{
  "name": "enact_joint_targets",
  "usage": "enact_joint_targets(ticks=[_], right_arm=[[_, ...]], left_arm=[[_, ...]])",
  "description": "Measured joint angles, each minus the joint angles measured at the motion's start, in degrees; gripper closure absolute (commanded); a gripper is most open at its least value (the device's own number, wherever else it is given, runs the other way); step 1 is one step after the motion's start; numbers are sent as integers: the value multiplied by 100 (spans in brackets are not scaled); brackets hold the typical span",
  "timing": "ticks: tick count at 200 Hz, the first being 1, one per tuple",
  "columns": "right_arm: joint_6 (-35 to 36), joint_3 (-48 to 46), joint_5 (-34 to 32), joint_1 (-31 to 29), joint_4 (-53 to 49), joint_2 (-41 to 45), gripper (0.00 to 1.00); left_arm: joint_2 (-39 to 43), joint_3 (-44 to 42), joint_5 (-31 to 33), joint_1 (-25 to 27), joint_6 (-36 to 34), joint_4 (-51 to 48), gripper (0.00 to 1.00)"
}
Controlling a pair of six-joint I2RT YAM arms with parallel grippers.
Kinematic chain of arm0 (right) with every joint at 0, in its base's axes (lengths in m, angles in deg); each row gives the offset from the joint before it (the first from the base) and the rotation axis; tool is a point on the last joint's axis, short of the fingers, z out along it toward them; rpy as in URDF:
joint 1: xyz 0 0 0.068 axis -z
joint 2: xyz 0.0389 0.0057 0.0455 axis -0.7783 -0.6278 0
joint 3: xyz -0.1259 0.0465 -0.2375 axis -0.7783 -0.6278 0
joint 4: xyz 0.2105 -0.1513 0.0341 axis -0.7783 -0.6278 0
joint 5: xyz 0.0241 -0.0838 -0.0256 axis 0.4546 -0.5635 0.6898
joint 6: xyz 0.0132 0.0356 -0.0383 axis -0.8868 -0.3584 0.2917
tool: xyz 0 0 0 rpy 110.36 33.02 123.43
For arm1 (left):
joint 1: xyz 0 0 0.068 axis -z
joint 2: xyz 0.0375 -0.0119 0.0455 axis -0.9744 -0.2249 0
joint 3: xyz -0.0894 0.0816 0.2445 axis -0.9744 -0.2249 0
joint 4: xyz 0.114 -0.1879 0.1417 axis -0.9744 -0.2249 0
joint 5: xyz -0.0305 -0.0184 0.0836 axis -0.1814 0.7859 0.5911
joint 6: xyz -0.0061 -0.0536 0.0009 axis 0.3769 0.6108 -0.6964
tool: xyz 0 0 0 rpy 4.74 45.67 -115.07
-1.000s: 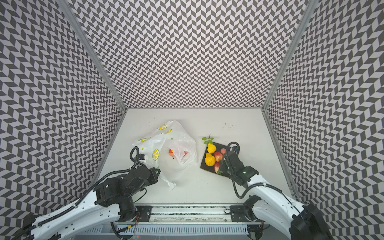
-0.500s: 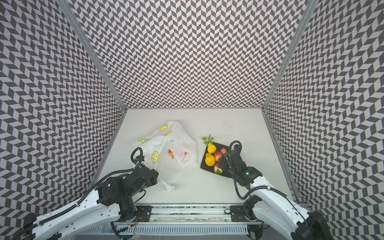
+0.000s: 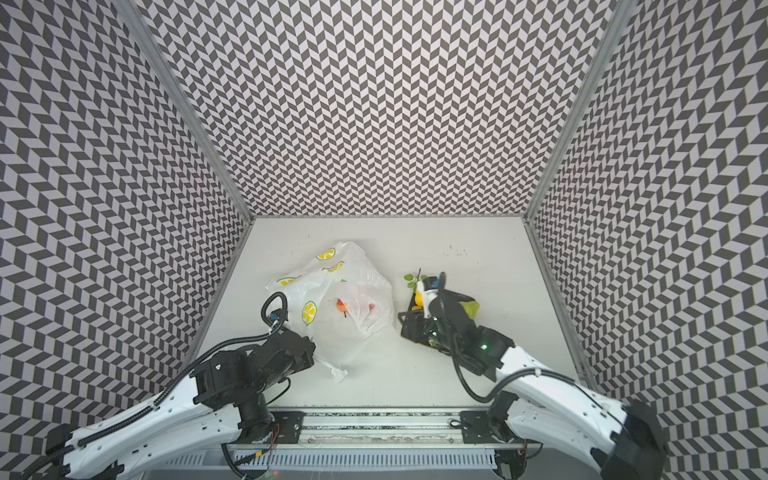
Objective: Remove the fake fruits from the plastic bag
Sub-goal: 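Open the right gripper and move it back into the bag opening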
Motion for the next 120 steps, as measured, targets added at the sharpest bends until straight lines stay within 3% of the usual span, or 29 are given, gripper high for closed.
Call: enact_joint_targets(ticks=[31,44,120], right_arm=[[55,330,149,-702,863,-1370,49],[4,595,116,-826,1143,-1998,46],[4,1755,-1082,-916,1480,-4339,37]], left_arm=[[-164,0,0,-13,-11,2,100],[-245,0,0,-28,-26,2,100],[-503,195,44,-92,-90,2,100]])
